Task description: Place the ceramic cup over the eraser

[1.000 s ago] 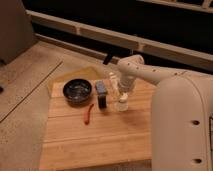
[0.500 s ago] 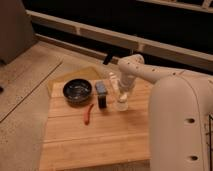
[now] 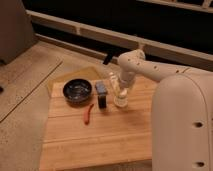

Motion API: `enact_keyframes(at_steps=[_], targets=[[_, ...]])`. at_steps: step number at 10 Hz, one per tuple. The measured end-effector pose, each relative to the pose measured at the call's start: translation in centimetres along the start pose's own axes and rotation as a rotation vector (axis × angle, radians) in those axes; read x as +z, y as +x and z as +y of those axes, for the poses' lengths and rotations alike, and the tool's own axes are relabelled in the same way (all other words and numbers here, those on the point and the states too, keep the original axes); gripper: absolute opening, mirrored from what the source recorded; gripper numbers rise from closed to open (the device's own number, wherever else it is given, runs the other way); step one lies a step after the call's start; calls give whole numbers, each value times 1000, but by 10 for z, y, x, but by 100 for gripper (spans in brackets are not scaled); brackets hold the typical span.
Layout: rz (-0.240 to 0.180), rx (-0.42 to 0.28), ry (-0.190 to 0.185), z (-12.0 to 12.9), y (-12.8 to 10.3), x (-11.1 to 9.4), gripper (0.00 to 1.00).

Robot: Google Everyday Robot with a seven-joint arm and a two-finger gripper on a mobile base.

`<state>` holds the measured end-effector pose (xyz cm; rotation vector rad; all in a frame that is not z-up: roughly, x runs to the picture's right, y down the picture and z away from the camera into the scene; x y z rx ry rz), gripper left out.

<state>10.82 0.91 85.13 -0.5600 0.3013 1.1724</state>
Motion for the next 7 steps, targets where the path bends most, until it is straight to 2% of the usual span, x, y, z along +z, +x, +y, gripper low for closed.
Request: enact_keyframes(at_steps=[4, 7], targets=[[-77, -20, 23, 12, -10, -46, 0], [-136, -18, 6, 28, -21, -82, 0]])
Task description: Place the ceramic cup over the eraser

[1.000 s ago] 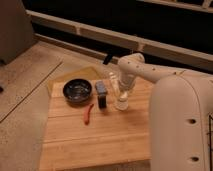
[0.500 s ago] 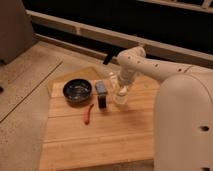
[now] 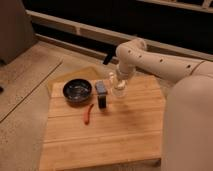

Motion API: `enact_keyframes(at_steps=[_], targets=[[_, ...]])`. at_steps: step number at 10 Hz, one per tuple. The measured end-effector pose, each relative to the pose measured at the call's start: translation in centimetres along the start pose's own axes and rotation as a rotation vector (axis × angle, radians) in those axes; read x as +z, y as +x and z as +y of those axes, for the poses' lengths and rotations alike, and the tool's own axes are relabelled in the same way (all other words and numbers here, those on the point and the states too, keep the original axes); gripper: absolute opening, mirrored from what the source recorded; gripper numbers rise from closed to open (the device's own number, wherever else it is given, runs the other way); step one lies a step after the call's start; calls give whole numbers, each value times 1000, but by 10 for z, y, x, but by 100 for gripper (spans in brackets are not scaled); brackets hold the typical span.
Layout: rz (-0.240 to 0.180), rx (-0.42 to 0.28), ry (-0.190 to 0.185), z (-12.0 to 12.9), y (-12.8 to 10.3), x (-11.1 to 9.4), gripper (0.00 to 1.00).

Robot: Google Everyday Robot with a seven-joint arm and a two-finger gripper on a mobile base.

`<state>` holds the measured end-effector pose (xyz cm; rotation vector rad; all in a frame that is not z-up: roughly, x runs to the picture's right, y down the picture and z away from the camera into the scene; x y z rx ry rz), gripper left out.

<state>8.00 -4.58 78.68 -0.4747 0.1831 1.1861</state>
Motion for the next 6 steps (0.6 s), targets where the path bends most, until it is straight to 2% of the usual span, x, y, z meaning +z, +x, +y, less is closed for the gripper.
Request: enact_keyframes(at_steps=[3, 6], targets=[[-52, -9, -22, 19, -16, -39, 0], [-62, -36, -49, 40, -20, -58, 0]])
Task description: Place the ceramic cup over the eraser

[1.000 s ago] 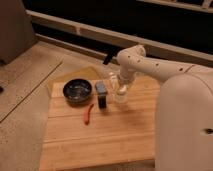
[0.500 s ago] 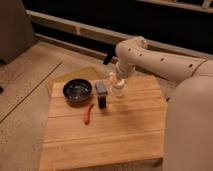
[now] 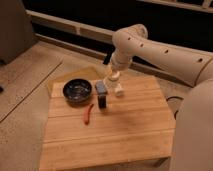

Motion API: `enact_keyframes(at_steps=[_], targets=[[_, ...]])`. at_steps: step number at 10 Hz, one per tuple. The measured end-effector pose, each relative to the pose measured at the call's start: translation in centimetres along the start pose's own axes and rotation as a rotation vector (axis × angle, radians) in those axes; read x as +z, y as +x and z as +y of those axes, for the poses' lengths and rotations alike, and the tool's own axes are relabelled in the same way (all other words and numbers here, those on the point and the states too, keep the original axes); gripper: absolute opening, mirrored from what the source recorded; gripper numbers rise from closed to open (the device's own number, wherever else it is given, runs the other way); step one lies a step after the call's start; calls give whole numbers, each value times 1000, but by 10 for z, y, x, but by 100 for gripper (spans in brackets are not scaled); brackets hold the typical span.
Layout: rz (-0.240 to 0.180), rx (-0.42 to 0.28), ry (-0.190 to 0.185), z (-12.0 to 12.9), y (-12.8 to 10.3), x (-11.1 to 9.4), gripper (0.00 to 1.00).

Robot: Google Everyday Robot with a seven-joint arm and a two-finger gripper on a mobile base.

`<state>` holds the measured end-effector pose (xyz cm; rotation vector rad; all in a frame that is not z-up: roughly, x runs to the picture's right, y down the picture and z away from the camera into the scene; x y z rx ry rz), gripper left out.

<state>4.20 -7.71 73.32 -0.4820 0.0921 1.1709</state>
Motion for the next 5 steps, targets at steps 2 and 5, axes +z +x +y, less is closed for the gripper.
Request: enact_keyframes(at_steps=[2, 5], targets=[[11, -28, -26, 20, 0, 1, 0], [29, -84, -56, 53, -2, 7, 0]])
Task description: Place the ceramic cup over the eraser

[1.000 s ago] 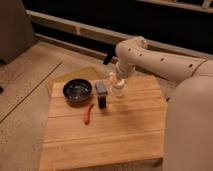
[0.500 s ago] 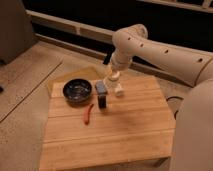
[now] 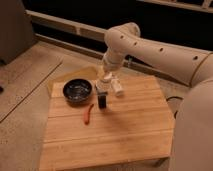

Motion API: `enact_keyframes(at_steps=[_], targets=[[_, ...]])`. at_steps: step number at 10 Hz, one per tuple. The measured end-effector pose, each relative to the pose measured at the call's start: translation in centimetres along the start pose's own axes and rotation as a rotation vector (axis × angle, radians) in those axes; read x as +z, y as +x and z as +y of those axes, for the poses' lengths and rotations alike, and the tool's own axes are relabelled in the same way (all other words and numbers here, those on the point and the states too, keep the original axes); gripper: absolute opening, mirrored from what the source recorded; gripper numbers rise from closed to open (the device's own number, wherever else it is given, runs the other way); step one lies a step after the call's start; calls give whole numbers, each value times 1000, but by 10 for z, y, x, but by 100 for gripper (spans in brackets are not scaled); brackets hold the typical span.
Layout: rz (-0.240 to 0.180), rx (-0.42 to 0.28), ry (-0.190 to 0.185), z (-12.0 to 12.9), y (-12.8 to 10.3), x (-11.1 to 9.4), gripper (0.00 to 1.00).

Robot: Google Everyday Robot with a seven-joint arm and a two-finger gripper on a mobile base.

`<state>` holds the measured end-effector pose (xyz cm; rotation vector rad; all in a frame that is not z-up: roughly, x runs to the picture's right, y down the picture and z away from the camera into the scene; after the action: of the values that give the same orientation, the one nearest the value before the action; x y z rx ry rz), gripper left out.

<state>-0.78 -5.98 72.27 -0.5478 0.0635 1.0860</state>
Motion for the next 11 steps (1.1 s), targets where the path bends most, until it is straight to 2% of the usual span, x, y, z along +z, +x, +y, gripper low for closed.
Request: enact_keyframes(at_steps=[3, 5, 7, 11], targets=[[25, -30, 7, 17, 3, 7, 0], [50, -2, 12, 19, 17, 13, 0], [64, 57, 20, 15, 35, 19, 0], [65, 68, 24, 13, 37, 20, 0]])
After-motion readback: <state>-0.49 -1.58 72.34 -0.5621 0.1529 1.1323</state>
